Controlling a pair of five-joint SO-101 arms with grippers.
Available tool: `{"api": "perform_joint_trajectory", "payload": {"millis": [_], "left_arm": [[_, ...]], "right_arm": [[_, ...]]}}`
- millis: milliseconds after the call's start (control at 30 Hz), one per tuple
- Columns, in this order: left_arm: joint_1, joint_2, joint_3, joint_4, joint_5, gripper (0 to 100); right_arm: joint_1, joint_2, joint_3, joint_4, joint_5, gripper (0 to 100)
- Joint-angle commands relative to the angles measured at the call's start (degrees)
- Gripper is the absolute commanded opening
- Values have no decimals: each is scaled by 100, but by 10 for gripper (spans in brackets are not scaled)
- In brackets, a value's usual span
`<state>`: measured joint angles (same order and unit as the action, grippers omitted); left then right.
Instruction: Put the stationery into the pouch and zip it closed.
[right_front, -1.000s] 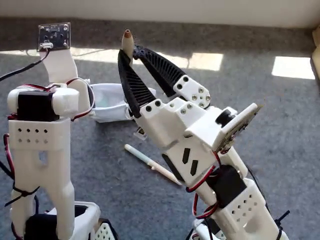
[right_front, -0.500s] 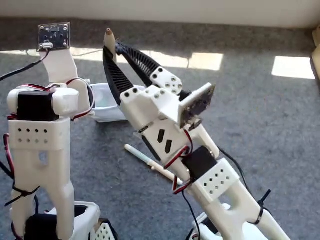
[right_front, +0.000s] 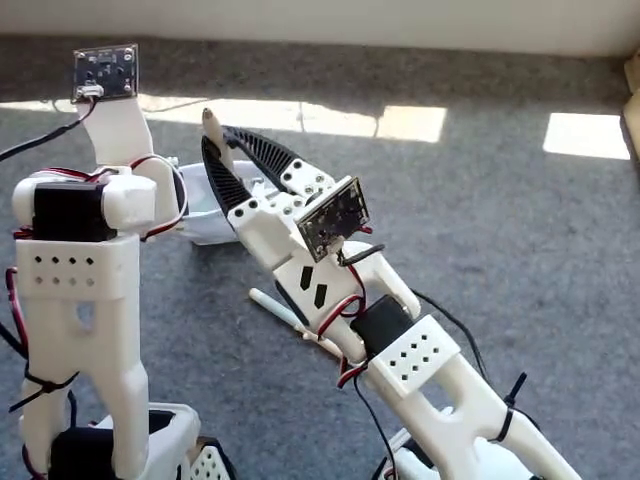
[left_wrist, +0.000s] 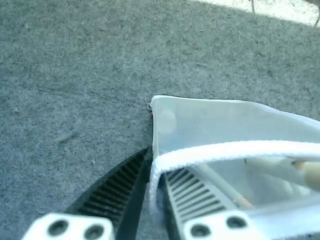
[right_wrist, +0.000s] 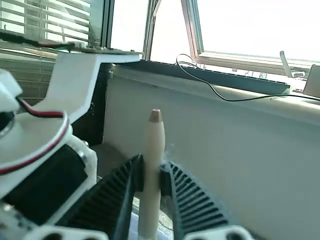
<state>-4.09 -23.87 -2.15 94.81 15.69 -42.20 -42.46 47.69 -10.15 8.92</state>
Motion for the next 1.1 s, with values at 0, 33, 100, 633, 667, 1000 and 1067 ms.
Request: {"api": "perform_joint_trajectory", "payload": {"millis": [0,33,100,633,667,1000,1067], "left_arm": [[-119,57,-92,-79,18,6],[-119,57,-92,-79,18,6],[-119,57,-92,-79,18,6],[-119,57,-101,-88,18,6],[-119,57,-101,-88,18,6],[-541,57,-136,-105,26,6],[-637,57,-136,-105,26,6]], "right_arm": [[-48,-48,-40,-119,79,11],[-48,-57,-40,-110,79,18],[-48,-57,-75,66,79,64],[-40,-1947,-110,2519,53,98],[-40,-2097,-110,2721,62,83],[101,-2853,-110,4857,70,59],[198,-2862,-110,5138,70,59]]}}
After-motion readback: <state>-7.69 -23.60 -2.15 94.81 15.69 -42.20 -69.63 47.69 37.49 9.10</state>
